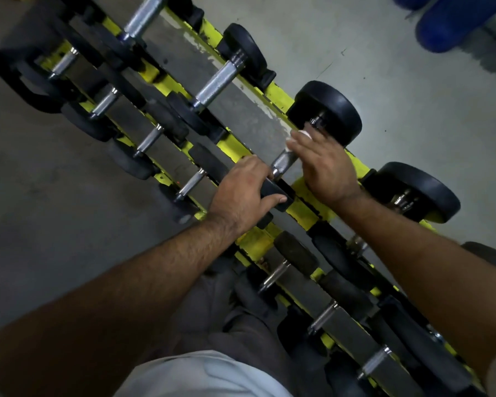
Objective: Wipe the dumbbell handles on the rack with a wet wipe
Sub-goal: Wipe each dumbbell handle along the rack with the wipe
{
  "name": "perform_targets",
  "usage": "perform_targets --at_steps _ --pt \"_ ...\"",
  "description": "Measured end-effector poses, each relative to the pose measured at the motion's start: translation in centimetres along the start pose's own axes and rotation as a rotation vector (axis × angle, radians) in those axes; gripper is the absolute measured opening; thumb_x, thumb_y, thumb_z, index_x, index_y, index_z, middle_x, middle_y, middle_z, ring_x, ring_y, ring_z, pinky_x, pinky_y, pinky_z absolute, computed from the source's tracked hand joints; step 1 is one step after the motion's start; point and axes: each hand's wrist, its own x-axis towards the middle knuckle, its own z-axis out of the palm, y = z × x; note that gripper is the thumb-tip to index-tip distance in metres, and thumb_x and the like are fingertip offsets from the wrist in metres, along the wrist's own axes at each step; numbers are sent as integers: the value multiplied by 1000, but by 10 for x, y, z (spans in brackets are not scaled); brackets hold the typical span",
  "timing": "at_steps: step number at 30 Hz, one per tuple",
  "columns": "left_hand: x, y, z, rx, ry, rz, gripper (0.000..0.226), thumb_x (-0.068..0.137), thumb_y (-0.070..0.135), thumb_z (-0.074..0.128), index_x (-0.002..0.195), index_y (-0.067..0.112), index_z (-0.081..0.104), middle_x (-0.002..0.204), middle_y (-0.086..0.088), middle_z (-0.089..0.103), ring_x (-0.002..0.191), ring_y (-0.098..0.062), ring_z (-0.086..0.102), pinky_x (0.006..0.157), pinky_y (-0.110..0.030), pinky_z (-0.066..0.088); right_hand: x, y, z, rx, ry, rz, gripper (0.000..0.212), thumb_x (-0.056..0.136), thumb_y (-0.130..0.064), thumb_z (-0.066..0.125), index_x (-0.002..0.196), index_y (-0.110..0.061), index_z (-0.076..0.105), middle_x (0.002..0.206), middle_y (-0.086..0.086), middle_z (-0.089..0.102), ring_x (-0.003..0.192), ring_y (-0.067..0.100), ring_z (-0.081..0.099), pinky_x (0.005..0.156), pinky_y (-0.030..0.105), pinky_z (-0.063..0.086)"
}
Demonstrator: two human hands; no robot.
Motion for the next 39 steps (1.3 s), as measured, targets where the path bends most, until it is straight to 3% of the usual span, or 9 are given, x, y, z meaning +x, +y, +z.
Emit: perform_targets --at_steps 5,9,13,16,19,23,31,35,39 --pt "-3 2 5 113 -5 62 49 79 50 74 102 10 60 105 -7 57 110 -25 52 104 -40 44 -7 -16 -4 -8 -133 -145 46 98 -26 43 134 -4 62 141 14 59 135 36 51 114 52 37" --pt "-1 -13 -3 83 -106 154 57 85 58 58 118 11 60 120 -6 58 124 -26 48 112 -44 37 2 -18 -14 -134 -130 158 54 93 -16 36 143 -5 52 150 15 50 143 34 42 113 51 37" --pt "6 -25 -28 -122 -170 166 47 87 46 58 122 15 63 122 1 60 117 -16 55 96 -42 50 -1 -36 -15 -141 -246 41 54 94 -24 35 142 -7 54 149 13 51 142 35 43 117 53 33" --pt "15 -36 -38 -158 -206 90 51 82 51 63 121 18 64 122 5 60 110 -13 58 94 -37 51 8 -27 -31 -183 -251 263 58 93 -17 38 150 -9 43 157 10 41 148 30 34 119 52 30" --pt "18 -36 -41 -209 -236 40 50 81 47 73 120 18 64 119 6 59 105 -13 58 92 -36 51 2 -50 -24 -164 -327 232 60 93 -17 37 152 -8 39 160 11 35 152 28 25 124 45 16" --pt "17 -26 -42 -185 -260 7 46 83 43 74 119 17 62 116 4 57 100 -15 58 85 -34 51 15 -39 -40 -217 -364 336 58 97 -18 43 154 -12 37 161 7 35 152 25 26 123 47 21" --pt "14 -15 -42 -154 -276 -57 49 85 46 72 122 17 57 123 2 51 103 -19 57 81 -29 47 24 -44 -47 -251 -487 340 58 107 -37 21 157 -10 28 165 9 26 154 25 17 123 43 16" --pt "12 -12 -37 -124 -259 -54 52 87 46 69 127 16 55 135 0 48 118 -21 55 91 -34 52 23 -58 -45 -235 -533 317 59 108 -39 20 159 -10 20 167 9 15 156 24 6 123 38 2" --pt "11 -13 -32 -116 -258 -45 57 88 47 67 133 15 53 146 -3 44 139 -21 40 105 -35 47 35 -46 -53 -290 -527 351 55 109 -37 24 157 -11 29 165 8 26 155 24 14 123 39 11"
